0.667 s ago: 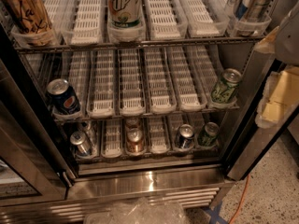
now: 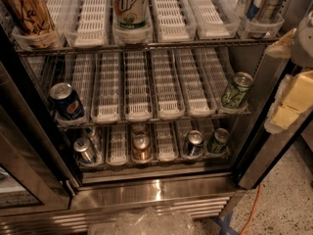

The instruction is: Pick redbull can from bottom shelf of fridge

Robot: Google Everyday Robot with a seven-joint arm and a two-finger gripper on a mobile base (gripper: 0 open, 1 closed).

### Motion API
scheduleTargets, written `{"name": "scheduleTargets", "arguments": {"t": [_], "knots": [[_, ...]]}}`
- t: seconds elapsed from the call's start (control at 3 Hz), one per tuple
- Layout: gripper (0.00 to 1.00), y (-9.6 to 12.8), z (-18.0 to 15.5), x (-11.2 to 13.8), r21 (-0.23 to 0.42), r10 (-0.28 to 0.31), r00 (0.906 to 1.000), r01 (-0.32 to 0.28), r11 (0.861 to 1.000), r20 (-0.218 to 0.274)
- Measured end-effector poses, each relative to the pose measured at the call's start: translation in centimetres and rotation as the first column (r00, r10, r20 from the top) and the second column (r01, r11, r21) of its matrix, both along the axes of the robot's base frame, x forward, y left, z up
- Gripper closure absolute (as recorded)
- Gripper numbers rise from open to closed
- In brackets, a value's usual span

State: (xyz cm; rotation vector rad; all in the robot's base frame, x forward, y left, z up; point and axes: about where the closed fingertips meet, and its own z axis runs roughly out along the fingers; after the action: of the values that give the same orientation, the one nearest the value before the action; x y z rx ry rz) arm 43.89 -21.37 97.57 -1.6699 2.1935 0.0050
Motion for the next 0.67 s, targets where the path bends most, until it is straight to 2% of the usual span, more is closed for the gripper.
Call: {"name": "scheduleTargets", "arguments": {"t": [0.33,0.67], "knots": [[0.00,-0.3,-4.7,1.8,0.208,0.031,0.9994,-0.033,0.978,0.017],[0.00,1.1,-9.1,3.9,0.451,0.088,0.9909,-0.125,0.884,0.102]]}}
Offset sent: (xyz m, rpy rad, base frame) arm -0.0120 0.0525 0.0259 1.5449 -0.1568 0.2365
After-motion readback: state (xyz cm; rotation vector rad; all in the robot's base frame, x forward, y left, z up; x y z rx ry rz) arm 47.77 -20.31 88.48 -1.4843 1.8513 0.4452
